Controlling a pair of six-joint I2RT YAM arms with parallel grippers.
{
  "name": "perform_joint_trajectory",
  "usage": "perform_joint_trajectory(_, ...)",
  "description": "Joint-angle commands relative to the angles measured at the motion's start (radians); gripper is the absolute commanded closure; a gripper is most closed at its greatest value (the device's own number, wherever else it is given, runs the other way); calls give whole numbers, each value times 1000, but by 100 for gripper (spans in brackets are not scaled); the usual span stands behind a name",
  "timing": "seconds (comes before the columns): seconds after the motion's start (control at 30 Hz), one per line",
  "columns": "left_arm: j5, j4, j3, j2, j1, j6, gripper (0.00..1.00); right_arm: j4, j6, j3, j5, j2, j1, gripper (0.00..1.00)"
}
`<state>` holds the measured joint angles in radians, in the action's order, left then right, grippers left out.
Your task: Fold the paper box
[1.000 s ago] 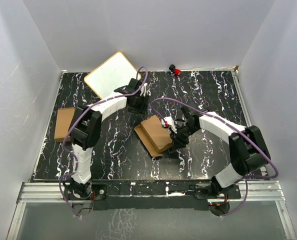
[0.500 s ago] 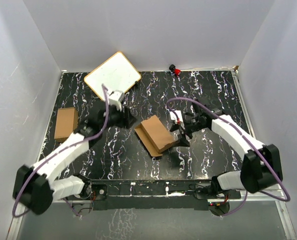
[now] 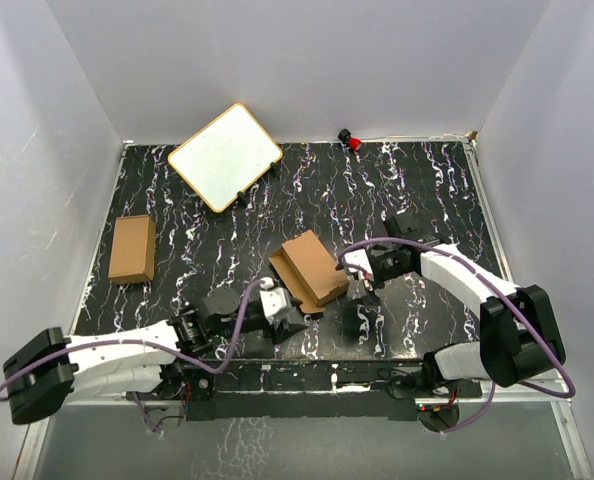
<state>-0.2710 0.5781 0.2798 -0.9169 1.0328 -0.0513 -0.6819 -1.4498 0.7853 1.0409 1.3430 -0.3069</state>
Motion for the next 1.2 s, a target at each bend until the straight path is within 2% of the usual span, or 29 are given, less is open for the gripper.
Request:
perform_joint_trajectory(0.0,121,82,24,-121,99,-177,47,99,-82,-29,48,-16,19,6)
perform_joint_trajectory(0.27,254,163,66,-336,165,-222,49,119,-55,-37,108,-23,53,20)
perform_joint_trajectory(0.43,307,189,95,-418,167,-236,57,108,-30,-24,133,-12,92,28)
perform_joint_trajectory(0.57,324,217,102,-447,167,-236,59,97,-51,-28,77,-10,103,31)
perform_joint_trajectory(0.7,323,238,104,-500,166,-234,60,106,-73,-46,93,-6,101,36)
perform_joint_trajectory(0.87,321,270,103,-532,167,-231,60,131,-81,-55,68,8,59,42)
perform_joint_trajectory(1.17,334,320,108,-586,166,-232,60,175,-79,-72,31,17,17,46)
